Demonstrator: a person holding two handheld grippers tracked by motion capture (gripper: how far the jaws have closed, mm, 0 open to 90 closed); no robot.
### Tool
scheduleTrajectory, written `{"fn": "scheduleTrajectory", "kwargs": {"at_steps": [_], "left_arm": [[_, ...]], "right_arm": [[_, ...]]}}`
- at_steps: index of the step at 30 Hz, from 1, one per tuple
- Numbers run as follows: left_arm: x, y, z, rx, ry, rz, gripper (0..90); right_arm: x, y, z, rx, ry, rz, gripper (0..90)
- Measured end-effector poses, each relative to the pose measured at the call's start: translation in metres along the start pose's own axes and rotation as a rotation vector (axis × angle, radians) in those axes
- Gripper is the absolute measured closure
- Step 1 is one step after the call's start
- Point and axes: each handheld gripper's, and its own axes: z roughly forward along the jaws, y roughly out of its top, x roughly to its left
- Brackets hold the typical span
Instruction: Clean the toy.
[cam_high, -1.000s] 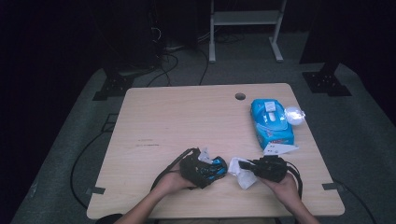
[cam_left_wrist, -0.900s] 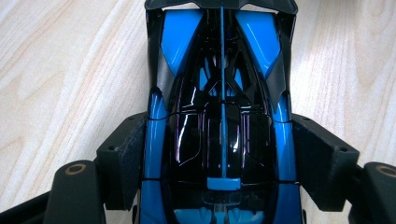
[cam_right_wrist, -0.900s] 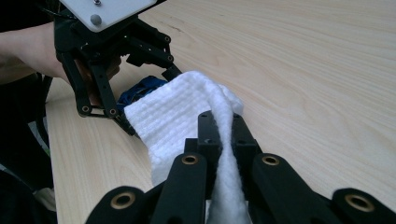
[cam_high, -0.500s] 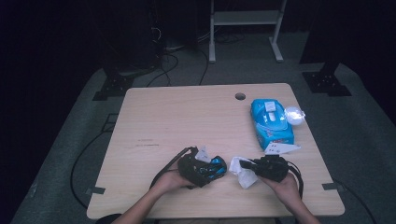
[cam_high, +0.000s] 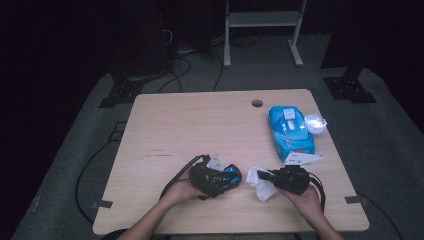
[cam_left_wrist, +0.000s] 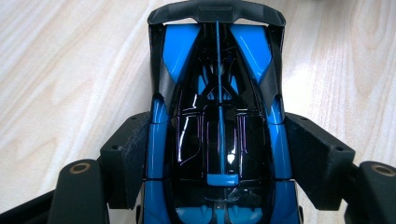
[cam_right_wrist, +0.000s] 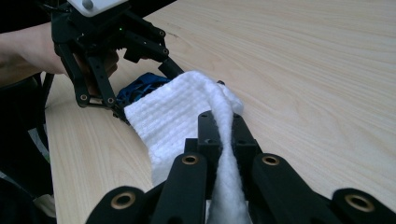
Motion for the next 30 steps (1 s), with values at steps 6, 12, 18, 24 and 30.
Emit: {"fn": "scheduleTrajectory", "kwargs": {"at_steps": [6,12,18,24,30], "left_arm": [[0.009,0.009,-0.005,-0.019,0.021,-0.003,27.7],[0.027,0.026,-0.003,-0.051,0.044,-0.019,27.7],[0.046,0.042,0.008,-0.048,0.069,-0.014,27.6],[0.061,0.054,0.019,-0.038,0.076,-0.027,27.6],[0.074,0.063,0.027,-0.032,0.093,-0.032,27.6]], "right_arm": [[-0.001,0.001,-0.002,-0.005,-0.002,0.004,85.8],[-0.008,0.003,-0.009,-0.033,-0.02,0.016,85.8],[-0.016,0.002,-0.015,-0.038,-0.042,0.026,85.8],[-0.023,0.0,-0.016,-0.032,-0.065,0.027,85.8],[-0.029,-0.001,-0.016,-0.014,-0.09,0.017,85.7]]}}
